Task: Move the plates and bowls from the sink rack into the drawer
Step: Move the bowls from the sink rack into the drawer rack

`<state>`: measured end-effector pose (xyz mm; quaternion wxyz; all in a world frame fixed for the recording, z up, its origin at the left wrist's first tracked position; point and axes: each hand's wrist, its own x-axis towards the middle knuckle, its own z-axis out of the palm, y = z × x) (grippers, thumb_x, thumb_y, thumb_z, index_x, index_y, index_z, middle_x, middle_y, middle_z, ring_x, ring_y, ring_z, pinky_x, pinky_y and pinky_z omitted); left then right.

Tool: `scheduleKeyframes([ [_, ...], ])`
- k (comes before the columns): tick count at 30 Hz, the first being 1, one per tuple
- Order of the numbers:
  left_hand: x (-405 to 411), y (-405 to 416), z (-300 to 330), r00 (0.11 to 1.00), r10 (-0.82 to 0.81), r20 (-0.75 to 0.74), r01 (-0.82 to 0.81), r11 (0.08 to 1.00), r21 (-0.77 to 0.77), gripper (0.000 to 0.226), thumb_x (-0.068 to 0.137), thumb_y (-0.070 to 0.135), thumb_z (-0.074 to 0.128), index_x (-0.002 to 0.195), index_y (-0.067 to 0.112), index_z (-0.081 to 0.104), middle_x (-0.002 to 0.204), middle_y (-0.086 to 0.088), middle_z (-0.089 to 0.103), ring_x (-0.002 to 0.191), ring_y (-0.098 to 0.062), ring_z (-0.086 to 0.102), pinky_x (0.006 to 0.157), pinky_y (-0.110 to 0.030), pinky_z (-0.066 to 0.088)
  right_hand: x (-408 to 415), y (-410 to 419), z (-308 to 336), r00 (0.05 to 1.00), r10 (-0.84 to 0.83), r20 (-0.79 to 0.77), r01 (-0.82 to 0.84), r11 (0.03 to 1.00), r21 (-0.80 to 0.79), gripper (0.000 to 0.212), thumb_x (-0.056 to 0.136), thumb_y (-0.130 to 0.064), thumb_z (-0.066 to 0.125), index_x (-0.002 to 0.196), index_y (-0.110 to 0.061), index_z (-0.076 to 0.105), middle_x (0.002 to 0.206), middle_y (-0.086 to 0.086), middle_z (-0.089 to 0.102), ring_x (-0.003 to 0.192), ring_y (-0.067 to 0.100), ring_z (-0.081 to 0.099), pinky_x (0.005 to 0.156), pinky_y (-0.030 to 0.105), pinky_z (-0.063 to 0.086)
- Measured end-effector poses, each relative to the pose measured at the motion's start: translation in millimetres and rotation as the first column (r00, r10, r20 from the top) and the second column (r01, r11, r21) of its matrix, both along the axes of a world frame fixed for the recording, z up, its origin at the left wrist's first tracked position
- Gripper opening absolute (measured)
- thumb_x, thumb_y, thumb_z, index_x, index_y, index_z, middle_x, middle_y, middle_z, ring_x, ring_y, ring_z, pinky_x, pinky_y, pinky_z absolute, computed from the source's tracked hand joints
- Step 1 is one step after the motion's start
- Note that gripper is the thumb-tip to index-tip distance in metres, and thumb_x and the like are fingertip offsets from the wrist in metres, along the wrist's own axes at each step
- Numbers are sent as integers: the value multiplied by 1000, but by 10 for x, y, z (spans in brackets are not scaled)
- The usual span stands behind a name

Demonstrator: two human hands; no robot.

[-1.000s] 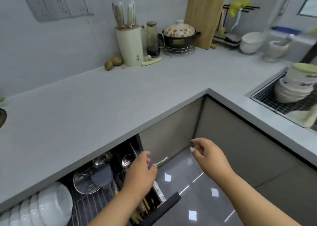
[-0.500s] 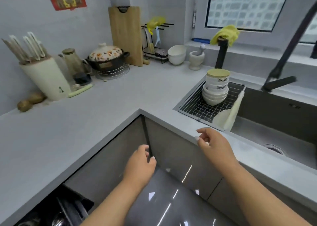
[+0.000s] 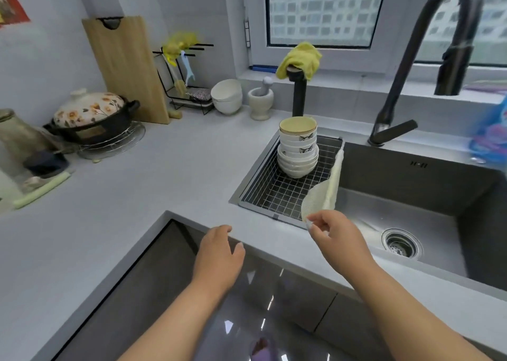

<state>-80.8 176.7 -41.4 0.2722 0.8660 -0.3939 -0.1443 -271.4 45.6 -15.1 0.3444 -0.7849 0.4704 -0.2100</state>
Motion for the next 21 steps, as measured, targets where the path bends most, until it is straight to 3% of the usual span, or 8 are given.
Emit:
scheduleKeyframes([
  [5,315,-594,-136,989,-130,72,128,991,35,55,92,31,52,141,11,37,146,-2,37,135,-18,31,111,-28,25,219,-499,24,994,-111,-13,110,994,-15,15,93,-31,56,103,-24,65,91,-13,59,83,5,56,62,14,38],
  [10,716,-1090,-276,958,-280,66,268,952,146,71,95,43,47,152,16,13,160,-3,9,147,-18,6,120,-32,10,705,-1099,176,988,-148,-50,142,984,-108,21,92,-28,56,103,-13,67,95,-1,65,82,14,60,75,33,51],
  [13,938,-1350,-368,943,-324,80,300,929,218,75,96,50,39,154,17,3,161,-5,-3,148,-18,-5,121,-35,2,1042,-1519,203,985,-164,-55,153,975,-162,27,93,-27,55,117,-17,62,113,-3,58,74,1,53,72,24,44],
  [17,1099,-1558,-526,896,-405,181,337,887,316,76,97,54,27,153,15,-7,160,-6,-15,146,-17,-18,119,-36,-11,1417,-1994,183,980,-172,-99,151,970,-191,39,91,-25,57,129,-15,54,133,1,51,98,18,61,86,35,51],
  [21,1132,-1555,-597,860,-439,258,352,879,321,75,94,54,18,151,19,-15,157,-1,-24,142,-13,-27,117,-36,-17,1649,-2319,90,956,-165,-241,114,970,-214,44,93,-22,53,136,-13,48,141,2,47,115,27,56,91,37,46],
])
